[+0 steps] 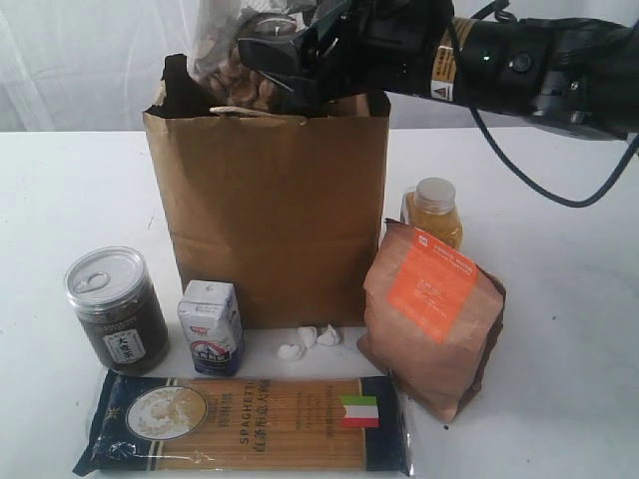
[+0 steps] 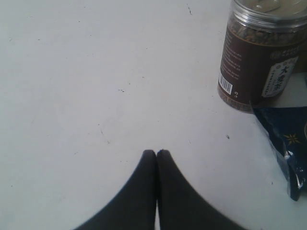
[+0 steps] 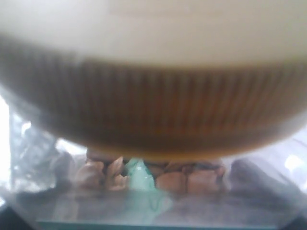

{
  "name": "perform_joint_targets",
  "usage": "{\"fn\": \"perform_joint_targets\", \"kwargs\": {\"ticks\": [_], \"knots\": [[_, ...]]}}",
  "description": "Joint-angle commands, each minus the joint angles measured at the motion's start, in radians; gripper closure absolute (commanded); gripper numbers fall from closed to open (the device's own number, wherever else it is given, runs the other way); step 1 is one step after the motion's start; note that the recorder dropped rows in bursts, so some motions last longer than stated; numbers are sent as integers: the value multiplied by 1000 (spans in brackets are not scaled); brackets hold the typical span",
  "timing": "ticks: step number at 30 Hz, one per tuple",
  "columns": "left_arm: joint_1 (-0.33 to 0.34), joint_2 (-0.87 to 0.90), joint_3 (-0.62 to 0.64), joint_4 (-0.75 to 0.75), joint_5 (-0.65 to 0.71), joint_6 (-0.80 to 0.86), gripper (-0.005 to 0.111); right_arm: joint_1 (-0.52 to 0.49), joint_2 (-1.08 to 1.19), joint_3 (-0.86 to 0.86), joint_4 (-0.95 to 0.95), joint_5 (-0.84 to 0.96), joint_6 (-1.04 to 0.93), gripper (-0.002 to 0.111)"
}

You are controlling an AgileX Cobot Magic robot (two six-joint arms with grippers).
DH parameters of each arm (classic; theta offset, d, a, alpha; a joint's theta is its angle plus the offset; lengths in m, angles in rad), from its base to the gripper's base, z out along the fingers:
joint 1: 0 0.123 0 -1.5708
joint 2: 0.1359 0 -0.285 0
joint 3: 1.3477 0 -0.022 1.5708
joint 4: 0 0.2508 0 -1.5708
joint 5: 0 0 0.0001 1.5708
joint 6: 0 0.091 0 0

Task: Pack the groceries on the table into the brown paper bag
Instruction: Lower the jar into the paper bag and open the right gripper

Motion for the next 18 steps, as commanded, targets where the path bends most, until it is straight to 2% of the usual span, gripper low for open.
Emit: {"fn": "perform_joint_targets", "kwargs": {"ticks": [1,8,10,12,13,14,16,18], "knots": [[-7,-3,4,-3,24,-1,107,29,42,-30,22,-29,5,103],[-7,-3,4,-3,24,-1,107,32,83,-52,21,-26,5,94],[-7,-3,4,-3,24,-1,107,32,83,-52,21,-26,5,86],[-7,-3,4,-3,24,-1,107,32,83,-52,21,-19,5,70],[-7,-3,4,-3,24,-1,107,32,83,-52,21,-4,5,57],[-7,-3,4,-3,24,-1,107,32,83,-52,21,-4,5,48],[-7,-3,4,-3,24,-1,107,32,83,-52,28,-4,5,43],[-7,-3,4,-3,24,-1,107,30,81,-52,28,-7,5,43]]}}
